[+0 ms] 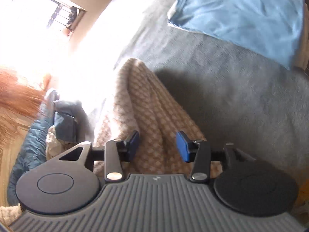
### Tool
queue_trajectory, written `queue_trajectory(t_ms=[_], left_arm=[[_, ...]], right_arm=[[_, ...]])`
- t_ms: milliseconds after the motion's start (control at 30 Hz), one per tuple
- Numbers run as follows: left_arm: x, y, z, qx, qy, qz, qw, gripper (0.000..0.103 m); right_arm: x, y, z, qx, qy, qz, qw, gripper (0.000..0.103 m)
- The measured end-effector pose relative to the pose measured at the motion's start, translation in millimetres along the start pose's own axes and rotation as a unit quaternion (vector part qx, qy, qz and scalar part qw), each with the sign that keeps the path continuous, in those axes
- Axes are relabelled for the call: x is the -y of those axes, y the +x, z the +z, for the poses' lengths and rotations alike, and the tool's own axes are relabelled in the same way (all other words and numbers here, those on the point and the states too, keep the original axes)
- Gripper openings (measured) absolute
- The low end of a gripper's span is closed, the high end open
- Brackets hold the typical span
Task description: Fold clothes
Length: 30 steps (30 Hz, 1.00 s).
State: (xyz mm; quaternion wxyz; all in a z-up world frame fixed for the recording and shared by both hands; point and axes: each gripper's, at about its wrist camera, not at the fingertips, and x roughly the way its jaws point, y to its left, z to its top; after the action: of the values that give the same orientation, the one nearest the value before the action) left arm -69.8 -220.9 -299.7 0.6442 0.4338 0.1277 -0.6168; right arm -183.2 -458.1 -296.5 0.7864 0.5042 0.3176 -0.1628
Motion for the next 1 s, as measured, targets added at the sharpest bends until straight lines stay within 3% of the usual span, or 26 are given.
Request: queue_trajectory(t_ms=[133, 233, 267, 300, 333, 367, 400, 433, 467, 533, 600, 633, 667, 700, 733, 767, 833, 933, 1000], left_arm=[[-19, -14, 3, -0.020, -0.071, -0.015, 0.9972, 0.064], [-42, -25, -3, -0.048, -0.166, -0.047, 0.9838, 0.064], [-52, -27, -7, -0.061, -0.210, -0.056, 0.9742, 0.064], [-64, -27, -16, -0.076, -0.272, -0.061, 0.9574, 0.064], [-75, -26, -28, -0.089, -0.341, -0.065, 0.9336, 0.064], [-86, -24, -42, -0.101, -0.411, -0.069, 0.9036, 0.064], [-95, -23, -62, -0.108, -0.495, -0.076, 0.8588, 0.063], [-103, -23, -83, -0.107, -0.579, -0.082, 0.8043, 0.062], [-110, -18, -98, -0.099, -0.641, -0.093, 0.7558, 0.062], [-117, -4, -122, -0.075, -0.734, -0.128, 0.6634, 0.062], [-113, 15, -139, -0.049, -0.798, -0.165, 0.5771, 0.063], [-110, 25, -146, -0.036, -0.825, -0.183, 0.5330, 0.063], [-106, 33, -152, -0.028, -0.845, -0.195, 0.4977, 0.063], [-102, 39, -156, -0.026, -0.857, -0.199, 0.4740, 0.062], [-99, 43, -158, -0.024, -0.865, -0.202, 0.4592, 0.062], [-97, 43, -158, -0.021, -0.865, -0.206, 0.4578, 0.062], [-94, 43, -156, -0.018, -0.860, -0.213, 0.4629, 0.062], [-90, 41, -152, -0.029, -0.850, -0.215, 0.4809, 0.064], [-89, 43, -147, -0.044, -0.836, -0.203, 0.5075, 0.065]], right_arm=[[-15, 12, 16, -0.003, 0.013, 0.046, 0.999, 0.060], [-20, 26, 22, -0.020, 0.028, 0.069, 0.997, 0.060], [-23, 28, 22, -0.028, 0.029, 0.072, 0.997, 0.060], [-27, 31, 23, -0.035, 0.024, 0.068, 0.997, 0.060], [-31, 32, 23, -0.042, 0.017, 0.058, 0.997, 0.060], [-33, 33, 23, -0.047, 0.012, 0.049, 0.998, 0.061], [-34, 36, 23, -0.052, 0.009, 0.043, 0.998, 0.060], [-33, 38, 23, -0.060, 0.007, 0.036, 0.998, 0.060], [-32, 41, 23, -0.069, 0.008, 0.028, 0.997, 0.059], [-31, 50, 23, -0.089, 0.003, 0.020, 0.996, 0.052], [-34, 56, 19, -0.114, -0.010, 0.006, 0.993, 0.026], [-35, 57, 17, -0.121, -0.011, 0.006, 0.993, 0.023], [-38, 57, 15, -0.127, -0.011, 0.011, 0.992, 0.020], [-41, 53, 14, -0.127, -0.010, 0.016, 0.992, 0.018], [-43, 46, 13, -0.126, -0.003, 0.025, 0.992, 0.017], [-45, 39, 12, -0.126, 0.011, 0.038, 0.991, 0.016], [-46, 30, 4, -0.132, 0.028, 0.046, 0.990, 0.015], [-46, 22, -12, -0.146, 0.045, 0.044, 0.987, 0.014], [-37, 26, -25, -0.157, 0.039, 0.012, 0.987, 0.014]])
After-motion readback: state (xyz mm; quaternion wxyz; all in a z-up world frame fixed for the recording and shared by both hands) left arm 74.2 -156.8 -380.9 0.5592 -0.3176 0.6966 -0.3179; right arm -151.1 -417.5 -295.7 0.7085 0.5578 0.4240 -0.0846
